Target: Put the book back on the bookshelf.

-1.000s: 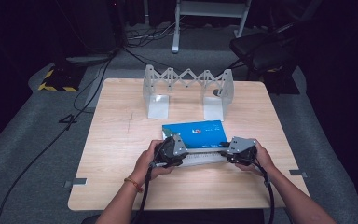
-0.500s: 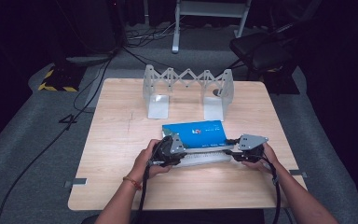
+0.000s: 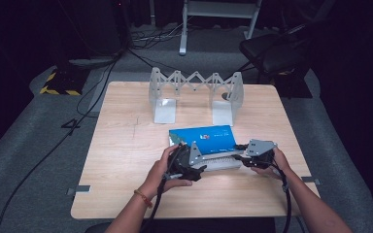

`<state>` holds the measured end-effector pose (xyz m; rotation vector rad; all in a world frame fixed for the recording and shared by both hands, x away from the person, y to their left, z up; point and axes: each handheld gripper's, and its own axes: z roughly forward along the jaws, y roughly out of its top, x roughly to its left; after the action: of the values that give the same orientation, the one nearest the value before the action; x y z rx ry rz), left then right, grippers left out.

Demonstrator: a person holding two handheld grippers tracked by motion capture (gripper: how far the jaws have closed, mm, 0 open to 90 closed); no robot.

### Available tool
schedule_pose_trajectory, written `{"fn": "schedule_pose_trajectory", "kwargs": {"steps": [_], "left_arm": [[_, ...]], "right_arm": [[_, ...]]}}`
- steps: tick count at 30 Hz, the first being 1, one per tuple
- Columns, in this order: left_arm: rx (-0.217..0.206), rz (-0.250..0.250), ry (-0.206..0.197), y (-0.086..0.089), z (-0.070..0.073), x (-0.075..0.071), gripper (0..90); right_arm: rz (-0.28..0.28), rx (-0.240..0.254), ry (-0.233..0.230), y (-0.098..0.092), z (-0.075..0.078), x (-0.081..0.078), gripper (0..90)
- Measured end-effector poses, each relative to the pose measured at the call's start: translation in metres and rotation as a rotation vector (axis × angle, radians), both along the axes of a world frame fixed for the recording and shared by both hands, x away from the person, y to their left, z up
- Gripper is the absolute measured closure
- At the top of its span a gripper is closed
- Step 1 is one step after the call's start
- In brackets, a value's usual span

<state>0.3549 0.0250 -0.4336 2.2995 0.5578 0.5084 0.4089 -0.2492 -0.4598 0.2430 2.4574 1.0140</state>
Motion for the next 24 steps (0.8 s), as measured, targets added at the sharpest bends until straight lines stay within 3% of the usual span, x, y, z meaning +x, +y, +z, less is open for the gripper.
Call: {"fn": "schedule_pose_trajectory", "kwargs": {"steps": [1,4,5,6,10,14,17,18,20,22,24], "left_arm": [[0.025,0.015,-0.001,-0.008,-0.003,0.002,28.6],[0.034,0.040,0.013,-0.017,-0.011,0.007,26.2],[0.057,0.048,0.012,-0.020,-0.014,0.008,25.7],[0.082,0.052,0.001,-0.020,-0.017,0.008,25.1],[0.091,0.090,-0.002,-0.016,-0.021,0.012,28.0],[0.133,0.138,-0.015,-0.012,-0.028,0.019,31.6],[0.137,0.139,-0.051,-0.009,-0.030,0.020,40.7],[0.134,0.137,-0.057,-0.007,-0.029,0.021,48.3],[0.130,0.107,-0.062,-0.003,-0.029,0.022,54.7],[0.150,0.078,-0.062,-0.003,-0.029,0.022,59.0],[0.146,0.064,-0.075,-0.002,-0.029,0.021,61.4]], "right_arm": [[0.001,-0.003,-0.003,0.002,0.000,-0.001,64.6],[0.006,-0.018,-0.004,0.010,0.002,-0.005,66.0],[0.007,-0.024,-0.005,0.014,0.002,-0.007,66.4],[0.010,-0.034,-0.008,0.018,0.003,-0.008,66.9],[0.017,-0.039,-0.008,0.027,0.003,-0.012,67.5],[0.017,-0.034,-0.006,0.031,0.003,-0.012,67.5],[0.018,-0.020,0.007,0.029,0.002,-0.010,67.3],[0.020,-0.016,0.012,0.029,0.002,-0.010,67.3],[0.018,-0.014,0.008,0.029,0.002,-0.010,66.8],[0.022,0.010,0.003,0.027,0.001,-0.009,62.9],[0.023,0.056,0.044,0.024,-0.001,-0.004,54.3]]}}
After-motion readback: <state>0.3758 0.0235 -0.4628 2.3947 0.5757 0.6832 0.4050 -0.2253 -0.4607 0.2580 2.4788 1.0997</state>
